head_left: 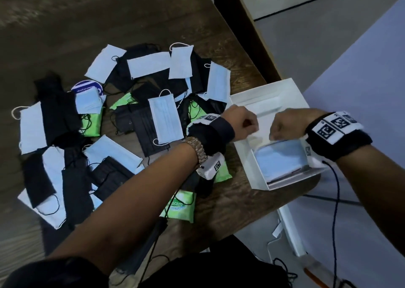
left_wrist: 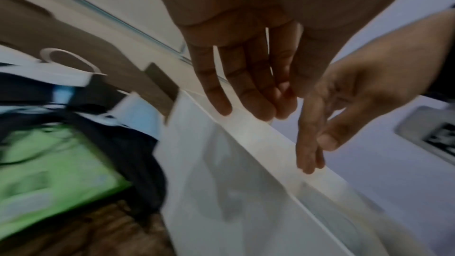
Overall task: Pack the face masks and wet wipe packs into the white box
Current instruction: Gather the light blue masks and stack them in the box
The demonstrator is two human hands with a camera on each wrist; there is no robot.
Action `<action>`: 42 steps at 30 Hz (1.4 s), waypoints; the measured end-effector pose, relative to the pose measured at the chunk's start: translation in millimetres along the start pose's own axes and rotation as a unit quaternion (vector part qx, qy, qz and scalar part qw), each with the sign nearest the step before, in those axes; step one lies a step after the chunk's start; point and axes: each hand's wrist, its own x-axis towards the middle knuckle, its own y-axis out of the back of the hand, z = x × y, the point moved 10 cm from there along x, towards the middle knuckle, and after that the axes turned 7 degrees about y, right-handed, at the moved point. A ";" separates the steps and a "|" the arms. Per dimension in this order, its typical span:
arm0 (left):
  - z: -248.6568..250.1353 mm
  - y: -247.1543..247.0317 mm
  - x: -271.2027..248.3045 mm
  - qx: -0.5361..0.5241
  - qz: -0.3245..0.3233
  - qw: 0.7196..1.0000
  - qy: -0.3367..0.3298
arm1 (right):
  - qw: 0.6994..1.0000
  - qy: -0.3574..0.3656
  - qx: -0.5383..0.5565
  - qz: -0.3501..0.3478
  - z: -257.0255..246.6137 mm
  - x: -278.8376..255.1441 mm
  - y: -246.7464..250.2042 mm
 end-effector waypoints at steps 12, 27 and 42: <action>-271.7 89.3 -113.1 -0.117 0.210 0.882 0.405 | 0.915 0.098 0.252 0.299 -175.5 130.6 80.8; -321.8 49.0 -120.2 -0.244 0.169 0.842 0.450 | 0.859 0.031 0.390 0.330 -189.3 203.2 31.3; -65.5 94.0 -36.4 -0.020 0.184 0.983 0.002 | 0.911 0.134 0.275 0.276 -57.4 -19.4 103.5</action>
